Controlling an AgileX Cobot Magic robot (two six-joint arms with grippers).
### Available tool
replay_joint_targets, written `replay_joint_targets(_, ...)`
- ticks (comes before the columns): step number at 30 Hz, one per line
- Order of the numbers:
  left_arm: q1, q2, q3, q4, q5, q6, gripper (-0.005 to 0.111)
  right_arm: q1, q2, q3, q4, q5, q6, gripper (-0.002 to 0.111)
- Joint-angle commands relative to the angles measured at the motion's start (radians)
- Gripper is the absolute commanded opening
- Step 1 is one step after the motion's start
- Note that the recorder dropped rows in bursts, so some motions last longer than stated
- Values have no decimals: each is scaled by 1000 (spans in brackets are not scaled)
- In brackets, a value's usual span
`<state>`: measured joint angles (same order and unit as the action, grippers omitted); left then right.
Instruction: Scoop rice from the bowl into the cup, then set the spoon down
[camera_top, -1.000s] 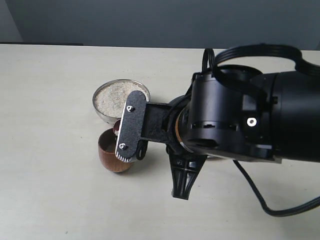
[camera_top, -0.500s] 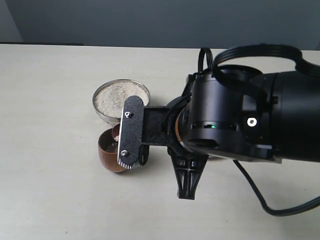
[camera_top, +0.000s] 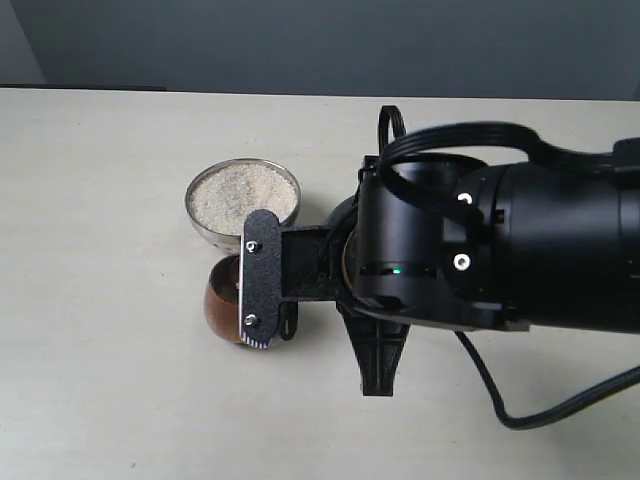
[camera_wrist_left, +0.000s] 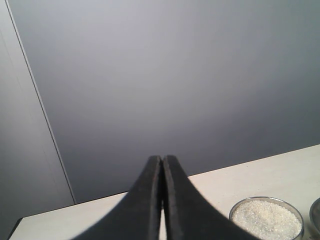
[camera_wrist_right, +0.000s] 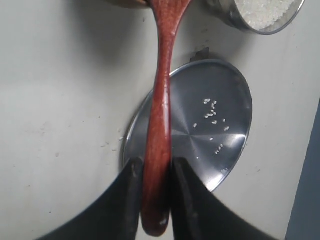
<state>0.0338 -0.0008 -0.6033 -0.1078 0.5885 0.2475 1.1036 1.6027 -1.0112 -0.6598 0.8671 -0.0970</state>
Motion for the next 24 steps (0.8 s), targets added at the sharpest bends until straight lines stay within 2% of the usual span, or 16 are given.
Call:
replay_joint_targets(1, 4, 1, -4, -2, -4, 0, 0, 3, 1, -12, -14, -10, -1, -1)
replay_joint_targets(24, 4, 1, -4, -2, -4, 0, 0, 10, 1, -82, -6, 69, -9, -1)
